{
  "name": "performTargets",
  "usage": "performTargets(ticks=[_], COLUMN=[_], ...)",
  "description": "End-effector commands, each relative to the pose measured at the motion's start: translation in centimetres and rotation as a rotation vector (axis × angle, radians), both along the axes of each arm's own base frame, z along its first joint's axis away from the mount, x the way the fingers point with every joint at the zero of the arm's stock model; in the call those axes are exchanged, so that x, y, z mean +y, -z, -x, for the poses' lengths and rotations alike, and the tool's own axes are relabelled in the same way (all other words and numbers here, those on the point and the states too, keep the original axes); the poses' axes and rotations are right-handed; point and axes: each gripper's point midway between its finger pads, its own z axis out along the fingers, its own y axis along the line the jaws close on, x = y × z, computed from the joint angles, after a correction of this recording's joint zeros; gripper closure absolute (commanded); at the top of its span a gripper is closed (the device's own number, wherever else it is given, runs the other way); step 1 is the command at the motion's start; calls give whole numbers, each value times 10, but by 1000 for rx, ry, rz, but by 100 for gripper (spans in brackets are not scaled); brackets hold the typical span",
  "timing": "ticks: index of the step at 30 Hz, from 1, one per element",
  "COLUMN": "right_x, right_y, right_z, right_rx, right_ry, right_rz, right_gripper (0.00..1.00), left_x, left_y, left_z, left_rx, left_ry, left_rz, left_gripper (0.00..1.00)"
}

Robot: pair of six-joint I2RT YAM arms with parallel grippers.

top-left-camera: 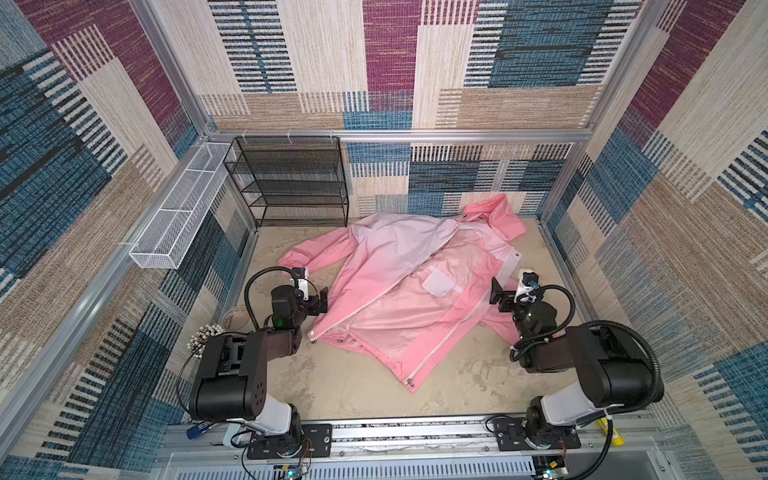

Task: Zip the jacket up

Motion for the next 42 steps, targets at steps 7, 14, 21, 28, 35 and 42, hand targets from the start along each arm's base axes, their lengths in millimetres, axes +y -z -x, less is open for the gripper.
performTargets(ticks=[7,14,21,28,35,42], right_x=[1,1,1,2,2,-10], right_y=[-7,-7,-7,-7,-7,-21], right_z=[0,0,0,0,-2,-27], right_rx=[-29,-27,-27,-27,-25,221], right_ry=[-7,-7,-7,-8,-9,86], right_rz=[-8,-8,-8,-8,-10,-124], right_gripper=[0,0,0,0,0,0], left_x=[-2,-1,-1,-1,2,-8], left_y=[-5,-6,-5,-6,-6,-74], left_z=[-2,-3,-2,-3,-4,7], left_rx=[-25,-24,-22,-23,-17,-15], left_ry=[20,17,17,18,19,68], left_rz=[-15,-13,-13,-11,21,-14], left_gripper=[1,1,1,1,1,9])
